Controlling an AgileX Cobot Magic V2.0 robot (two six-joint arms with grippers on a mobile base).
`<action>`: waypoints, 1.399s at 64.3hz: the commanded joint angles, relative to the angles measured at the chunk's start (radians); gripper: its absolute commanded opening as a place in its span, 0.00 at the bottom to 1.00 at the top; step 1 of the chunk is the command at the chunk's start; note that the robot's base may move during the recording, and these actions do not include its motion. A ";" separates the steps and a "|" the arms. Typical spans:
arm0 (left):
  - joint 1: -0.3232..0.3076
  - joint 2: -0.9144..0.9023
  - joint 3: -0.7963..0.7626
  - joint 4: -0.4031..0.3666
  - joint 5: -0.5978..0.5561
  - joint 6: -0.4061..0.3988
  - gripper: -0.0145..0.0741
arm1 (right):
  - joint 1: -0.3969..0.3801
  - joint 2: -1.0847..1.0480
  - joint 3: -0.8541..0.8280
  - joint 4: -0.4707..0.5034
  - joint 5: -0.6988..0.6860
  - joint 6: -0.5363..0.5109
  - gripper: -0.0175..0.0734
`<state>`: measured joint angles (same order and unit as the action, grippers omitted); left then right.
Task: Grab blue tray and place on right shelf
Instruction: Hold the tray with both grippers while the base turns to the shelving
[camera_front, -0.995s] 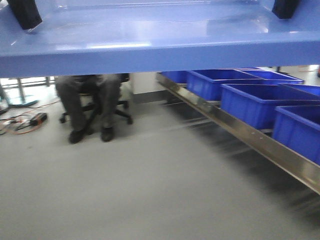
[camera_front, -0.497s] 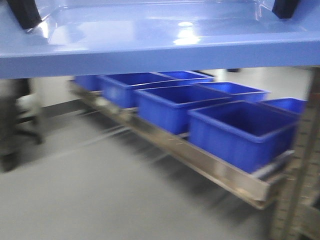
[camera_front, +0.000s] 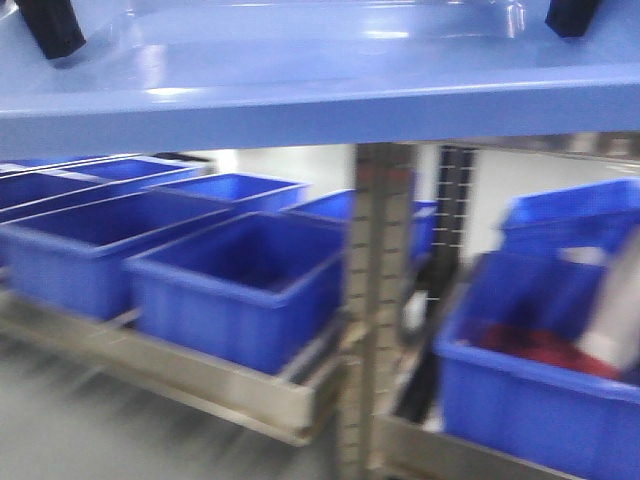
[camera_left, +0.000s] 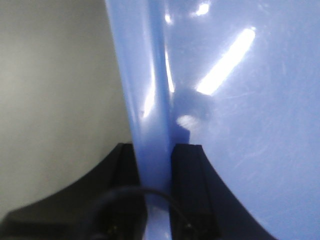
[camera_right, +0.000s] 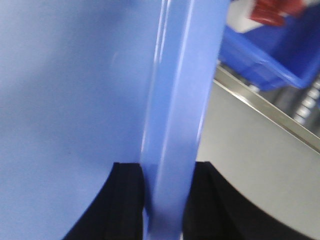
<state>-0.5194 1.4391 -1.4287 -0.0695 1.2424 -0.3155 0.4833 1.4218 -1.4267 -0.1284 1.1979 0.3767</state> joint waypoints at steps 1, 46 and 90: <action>-0.019 -0.032 -0.026 -0.073 0.092 0.039 0.11 | 0.006 -0.035 -0.033 0.018 -0.090 -0.024 0.25; -0.019 -0.031 -0.026 -0.073 0.092 0.039 0.11 | 0.006 -0.035 -0.033 0.018 -0.090 -0.024 0.25; -0.019 0.003 -0.026 -0.073 0.090 0.039 0.11 | 0.006 -0.035 -0.033 0.018 -0.090 -0.024 0.25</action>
<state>-0.5194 1.4700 -1.4287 -0.0767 1.2407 -0.3155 0.4833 1.4218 -1.4267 -0.1404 1.2016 0.3745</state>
